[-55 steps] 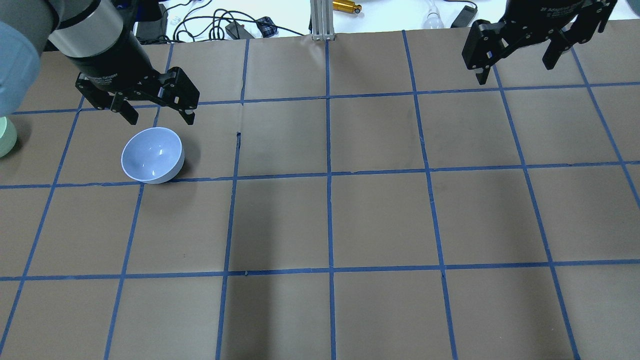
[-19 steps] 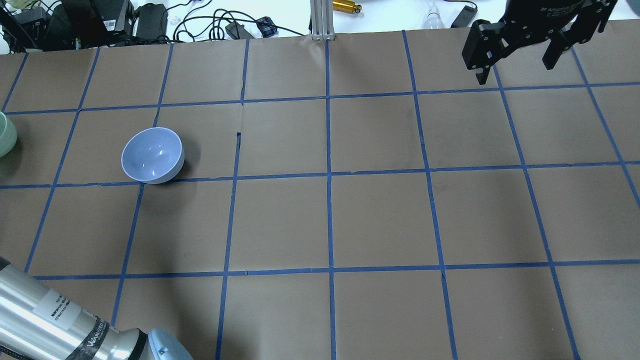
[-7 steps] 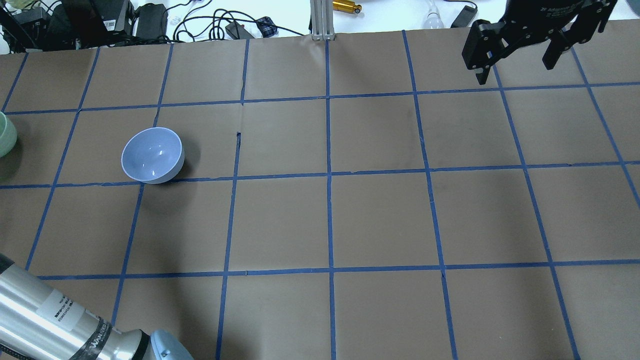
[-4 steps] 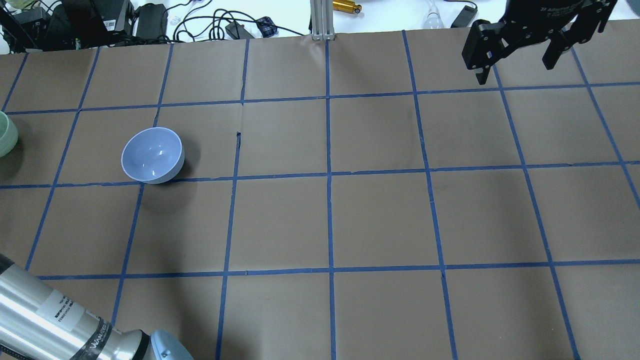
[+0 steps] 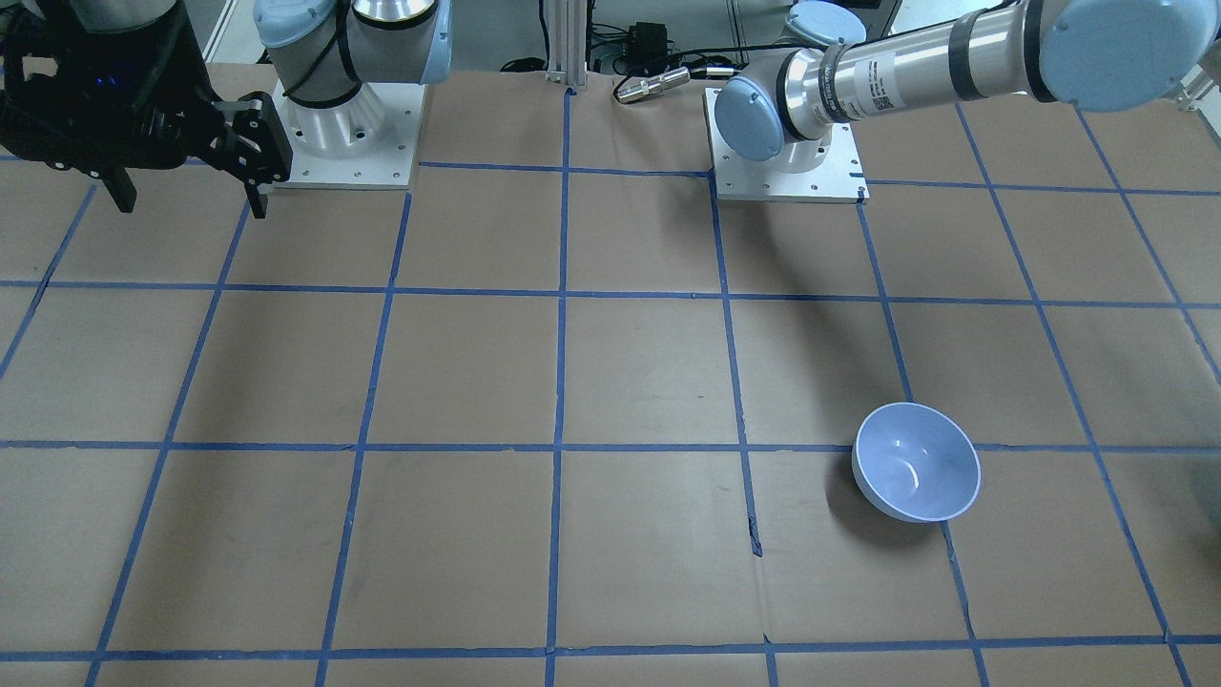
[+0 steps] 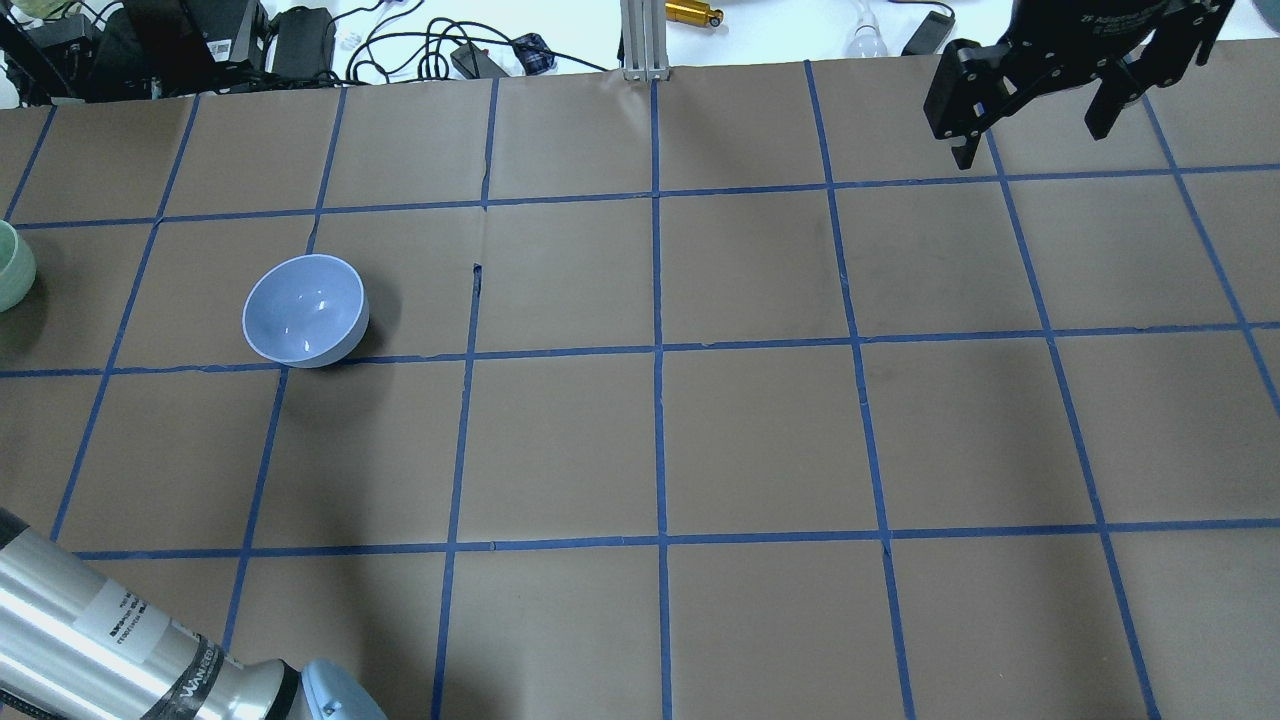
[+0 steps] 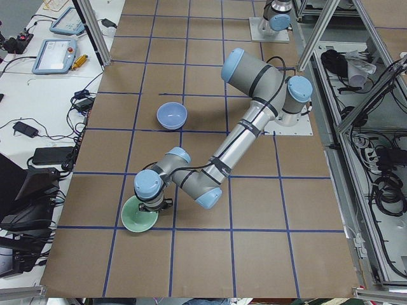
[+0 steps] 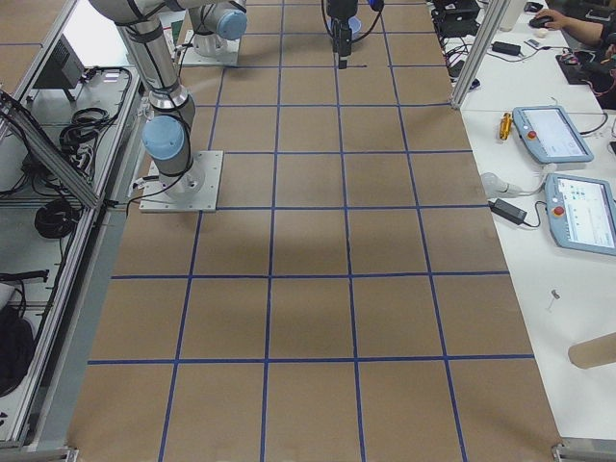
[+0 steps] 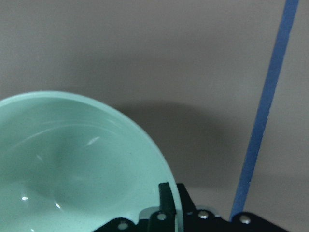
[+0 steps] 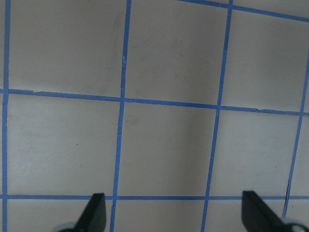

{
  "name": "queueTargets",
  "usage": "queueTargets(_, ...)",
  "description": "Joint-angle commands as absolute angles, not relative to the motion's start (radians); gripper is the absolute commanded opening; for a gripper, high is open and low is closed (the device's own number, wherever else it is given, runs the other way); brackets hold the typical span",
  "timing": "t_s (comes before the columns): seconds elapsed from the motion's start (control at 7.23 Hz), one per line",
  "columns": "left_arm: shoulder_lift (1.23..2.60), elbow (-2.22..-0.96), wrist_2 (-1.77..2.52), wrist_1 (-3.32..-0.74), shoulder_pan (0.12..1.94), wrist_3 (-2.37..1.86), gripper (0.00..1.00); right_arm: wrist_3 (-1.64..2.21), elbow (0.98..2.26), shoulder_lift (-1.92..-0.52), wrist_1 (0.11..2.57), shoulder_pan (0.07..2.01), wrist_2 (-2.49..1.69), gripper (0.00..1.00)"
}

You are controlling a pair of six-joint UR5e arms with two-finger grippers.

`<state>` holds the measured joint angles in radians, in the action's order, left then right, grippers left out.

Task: Stack green bowl on blue bowl
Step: 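Lift the green bowl with the left gripper and carry it over the blue bowl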

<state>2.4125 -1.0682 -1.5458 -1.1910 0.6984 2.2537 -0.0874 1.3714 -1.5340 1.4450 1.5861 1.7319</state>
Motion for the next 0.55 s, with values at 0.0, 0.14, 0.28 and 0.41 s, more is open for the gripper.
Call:
queueTargets(0.0, 2.363, -1.094, -1.546, -1.198, 0.706, 2.295, 0.0, -0.087, 1.371, -1.534, 1.445, 1.586, 1.732, 1.0)
queueTargets(0.14, 2.318, -1.133, -1.546, -1.198, 0.725, 2.298, 0.0, -0.087, 1.371, -1.534, 1.445, 1.586, 1.732, 1.0)
queueTargets(0.28, 2.257, -1.188, -1.548, -1.207, 0.751, 2.298, 0.0, -0.087, 1.371, -1.534, 1.445, 1.586, 1.732, 1.0)
queueTargets(0.41, 2.167, -1.275, -1.549, -1.209, 0.779, 2.298, 0.0, -0.087, 1.371, -1.534, 1.445, 1.586, 1.732, 1.0)
